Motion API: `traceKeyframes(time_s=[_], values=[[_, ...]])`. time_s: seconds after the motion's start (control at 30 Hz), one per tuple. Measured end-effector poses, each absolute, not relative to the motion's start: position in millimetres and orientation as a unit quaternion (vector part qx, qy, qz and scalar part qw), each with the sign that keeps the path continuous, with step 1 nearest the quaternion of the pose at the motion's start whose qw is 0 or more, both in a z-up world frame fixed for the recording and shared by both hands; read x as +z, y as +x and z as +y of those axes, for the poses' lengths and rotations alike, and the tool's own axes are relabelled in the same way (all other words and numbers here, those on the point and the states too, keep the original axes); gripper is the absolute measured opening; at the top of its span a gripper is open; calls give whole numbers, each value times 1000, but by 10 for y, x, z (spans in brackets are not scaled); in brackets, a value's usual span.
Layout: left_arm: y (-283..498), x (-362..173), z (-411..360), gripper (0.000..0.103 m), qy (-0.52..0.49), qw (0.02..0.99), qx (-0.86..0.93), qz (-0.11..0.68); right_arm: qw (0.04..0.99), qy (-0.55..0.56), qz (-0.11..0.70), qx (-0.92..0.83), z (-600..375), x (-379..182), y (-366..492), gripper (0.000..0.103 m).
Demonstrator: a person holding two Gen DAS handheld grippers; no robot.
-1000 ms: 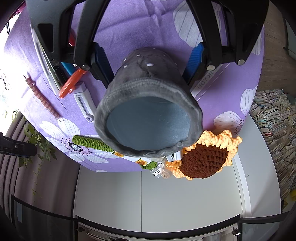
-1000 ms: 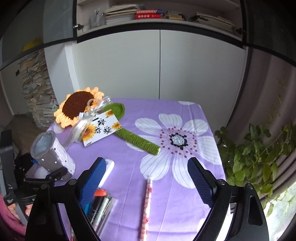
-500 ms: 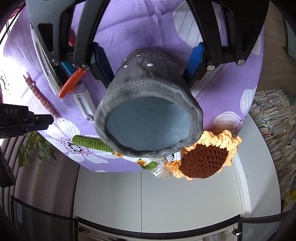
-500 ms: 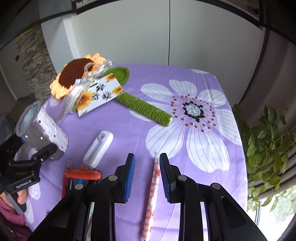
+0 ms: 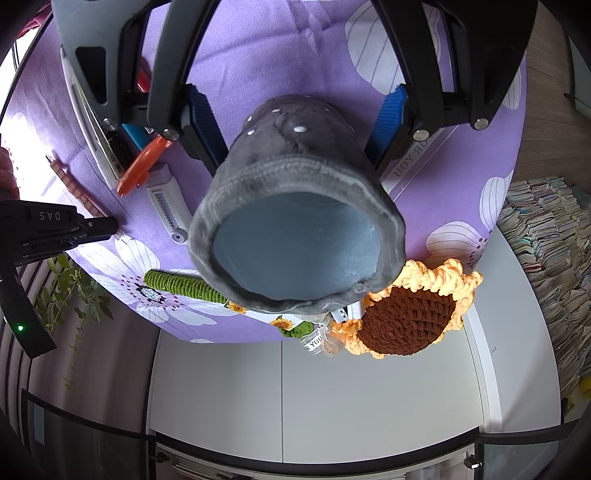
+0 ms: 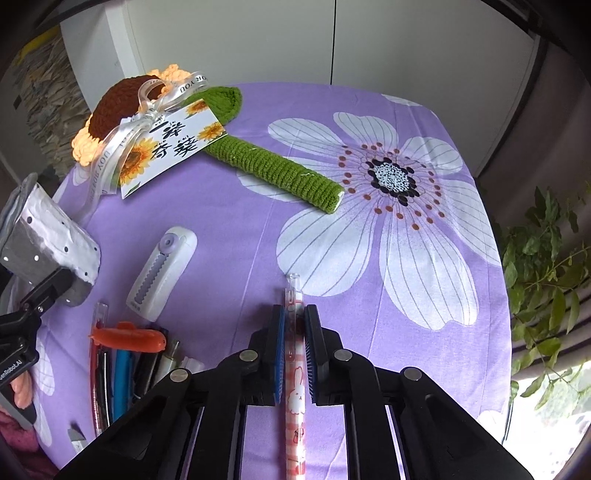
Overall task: Organize stationery
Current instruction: 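Grasp the pink patterned pen with the right gripper and lift it, then carry the pink pen over the held pen holder and drop it in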
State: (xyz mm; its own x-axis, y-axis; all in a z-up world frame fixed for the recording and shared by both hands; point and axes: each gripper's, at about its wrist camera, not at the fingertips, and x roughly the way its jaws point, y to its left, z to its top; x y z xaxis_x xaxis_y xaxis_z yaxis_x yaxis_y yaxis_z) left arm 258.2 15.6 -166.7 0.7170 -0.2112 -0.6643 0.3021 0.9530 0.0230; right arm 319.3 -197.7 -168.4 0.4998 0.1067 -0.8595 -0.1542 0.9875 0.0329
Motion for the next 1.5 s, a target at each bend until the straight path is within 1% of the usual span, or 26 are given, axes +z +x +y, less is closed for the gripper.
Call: traceKeyframes(time_s=[0.13,0.33,0.47,0.67,0.93,1.03,1.2,1.5], values=[[2581,-1667,156,72,65,924,-139,350,877,-10,472,85,-1988,-1520,3104,11],[2582,-1666,156,72,65,924,-139,350,913,0,394,111,-1899,-954,2850,11],[2582,-1666,156,72,65,924,-139,350,927,11,349,138,-1785,-700,2777,11],[2582,-1666,156,72,65,924,-139,350,932,42,304,195,-1523,-475,2808,11],[2582,-1667,155,72,65,924,-139,350,931,90,214,281,-1060,-114,3026,11],[2579,-1666,156,72,65,924,-139,350,921,97,206,317,-819,-118,3169,11],[2578,-1666,156,72,64,924,-139,350,904,95,227,351,-507,-313,3364,11],[2565,-1664,142,72,67,924,-144,349,898,103,251,346,-540,-555,3439,11]])
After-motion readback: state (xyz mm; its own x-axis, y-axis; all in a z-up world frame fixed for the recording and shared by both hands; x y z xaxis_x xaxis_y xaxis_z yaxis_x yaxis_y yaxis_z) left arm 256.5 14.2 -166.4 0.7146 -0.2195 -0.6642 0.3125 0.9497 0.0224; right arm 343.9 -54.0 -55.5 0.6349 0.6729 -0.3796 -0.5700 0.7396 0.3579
